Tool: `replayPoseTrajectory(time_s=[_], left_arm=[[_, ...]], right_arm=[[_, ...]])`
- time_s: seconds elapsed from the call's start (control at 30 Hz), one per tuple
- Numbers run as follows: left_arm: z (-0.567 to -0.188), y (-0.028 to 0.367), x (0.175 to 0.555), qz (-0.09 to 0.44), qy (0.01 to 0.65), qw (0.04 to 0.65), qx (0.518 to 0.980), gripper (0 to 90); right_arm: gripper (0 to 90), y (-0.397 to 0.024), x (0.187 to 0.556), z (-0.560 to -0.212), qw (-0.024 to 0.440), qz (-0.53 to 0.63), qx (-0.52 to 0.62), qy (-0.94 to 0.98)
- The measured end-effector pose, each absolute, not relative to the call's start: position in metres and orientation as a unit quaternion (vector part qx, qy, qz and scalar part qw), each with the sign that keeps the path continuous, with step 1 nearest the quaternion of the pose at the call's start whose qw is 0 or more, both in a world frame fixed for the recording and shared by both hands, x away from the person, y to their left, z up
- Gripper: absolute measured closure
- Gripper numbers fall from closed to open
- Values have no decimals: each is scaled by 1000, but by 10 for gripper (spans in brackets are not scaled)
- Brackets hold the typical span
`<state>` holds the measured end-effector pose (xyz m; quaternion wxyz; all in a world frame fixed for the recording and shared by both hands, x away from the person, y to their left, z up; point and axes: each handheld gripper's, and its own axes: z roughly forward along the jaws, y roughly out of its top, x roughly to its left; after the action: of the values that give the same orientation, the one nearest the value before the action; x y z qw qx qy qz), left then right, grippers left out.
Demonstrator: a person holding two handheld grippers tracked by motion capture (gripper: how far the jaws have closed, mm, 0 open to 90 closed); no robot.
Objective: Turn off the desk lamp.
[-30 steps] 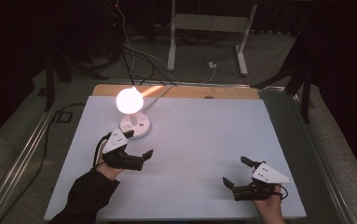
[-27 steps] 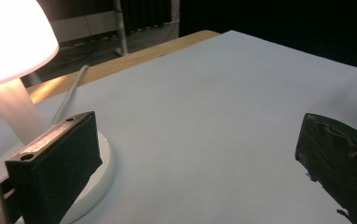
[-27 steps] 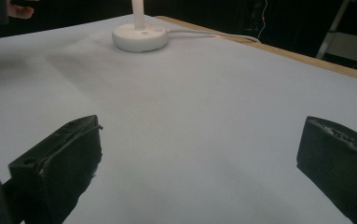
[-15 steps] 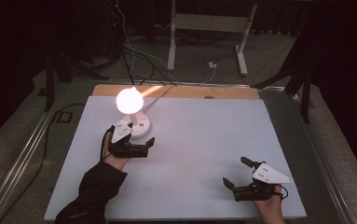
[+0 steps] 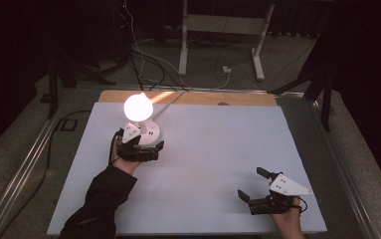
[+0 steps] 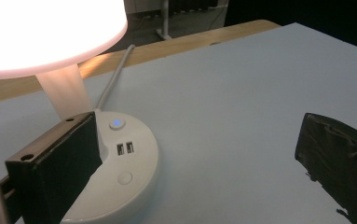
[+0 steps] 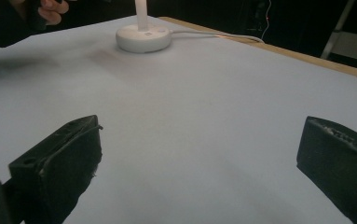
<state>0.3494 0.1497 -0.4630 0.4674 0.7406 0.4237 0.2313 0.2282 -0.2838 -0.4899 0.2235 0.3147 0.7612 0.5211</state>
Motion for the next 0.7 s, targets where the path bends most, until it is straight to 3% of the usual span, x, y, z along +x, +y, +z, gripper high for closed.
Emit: replayPoseTrajectory(time_s=[0.2, 0.7], left_arm=[[-468, 156, 357, 232, 442, 452, 739, 85], [-478, 160, 367, 250, 463, 417, 741, 508]], right_arm=[[0, -284, 229, -490, 223, 521, 316, 761], [0, -284, 229, -490, 222, 521, 315, 761]])
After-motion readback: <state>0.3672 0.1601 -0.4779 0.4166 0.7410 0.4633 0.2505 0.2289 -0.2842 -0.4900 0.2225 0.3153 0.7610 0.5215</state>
